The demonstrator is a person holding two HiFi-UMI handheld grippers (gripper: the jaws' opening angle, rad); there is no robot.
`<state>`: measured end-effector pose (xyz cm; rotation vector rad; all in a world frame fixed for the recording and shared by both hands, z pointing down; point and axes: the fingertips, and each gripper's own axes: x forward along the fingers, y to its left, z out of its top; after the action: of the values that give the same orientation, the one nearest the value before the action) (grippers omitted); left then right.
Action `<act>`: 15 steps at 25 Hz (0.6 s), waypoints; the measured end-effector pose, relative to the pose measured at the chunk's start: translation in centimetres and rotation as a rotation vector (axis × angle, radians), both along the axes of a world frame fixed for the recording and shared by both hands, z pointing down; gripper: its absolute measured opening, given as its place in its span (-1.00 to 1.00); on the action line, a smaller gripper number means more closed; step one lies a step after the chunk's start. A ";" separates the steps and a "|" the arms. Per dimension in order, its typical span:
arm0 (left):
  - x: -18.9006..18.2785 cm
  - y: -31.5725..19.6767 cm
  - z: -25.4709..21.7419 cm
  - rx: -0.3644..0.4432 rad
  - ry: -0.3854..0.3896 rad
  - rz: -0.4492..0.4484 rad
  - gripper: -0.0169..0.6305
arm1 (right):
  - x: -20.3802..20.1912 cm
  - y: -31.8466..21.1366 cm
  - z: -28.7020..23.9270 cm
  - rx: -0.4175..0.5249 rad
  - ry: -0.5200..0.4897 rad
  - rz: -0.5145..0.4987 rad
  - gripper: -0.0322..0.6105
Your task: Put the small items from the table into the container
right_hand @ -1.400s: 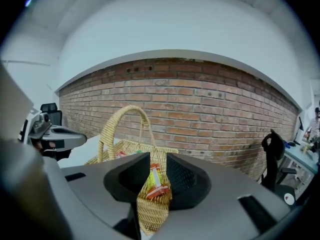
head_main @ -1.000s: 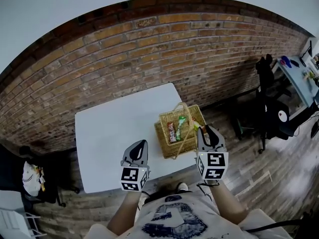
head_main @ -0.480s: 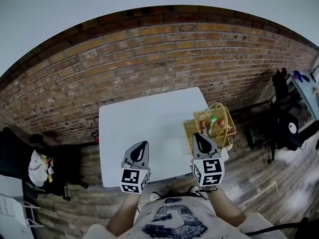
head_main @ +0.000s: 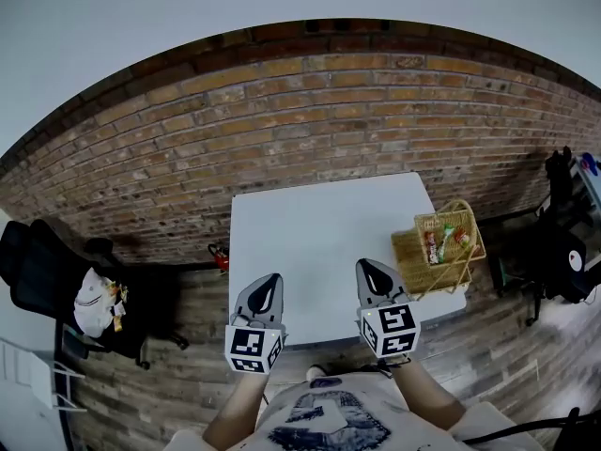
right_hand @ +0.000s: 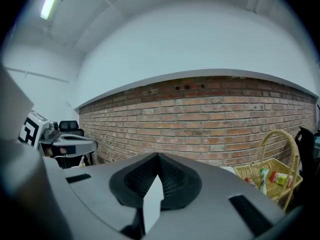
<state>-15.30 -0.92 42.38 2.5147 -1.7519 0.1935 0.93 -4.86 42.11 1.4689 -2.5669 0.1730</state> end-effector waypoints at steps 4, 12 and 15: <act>-1.7 0.8 -0.7 0.011 0.014 -0.025 -0.80 | -2.2 0.5 -0.3 0.001 0.010 -0.043 -0.84; -1.8 0.5 -1.2 0.023 0.040 -0.027 -0.80 | -3.1 0.3 -1.1 0.012 0.020 -0.069 -0.84; -1.5 0.1 -1.3 0.023 0.038 -0.021 -0.80 | -2.9 0.1 -1.0 0.010 0.016 -0.066 -0.84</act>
<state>-16.81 -0.81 41.10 2.4970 -1.7763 0.1240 -1.93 -4.75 41.11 1.3813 -2.6023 0.1393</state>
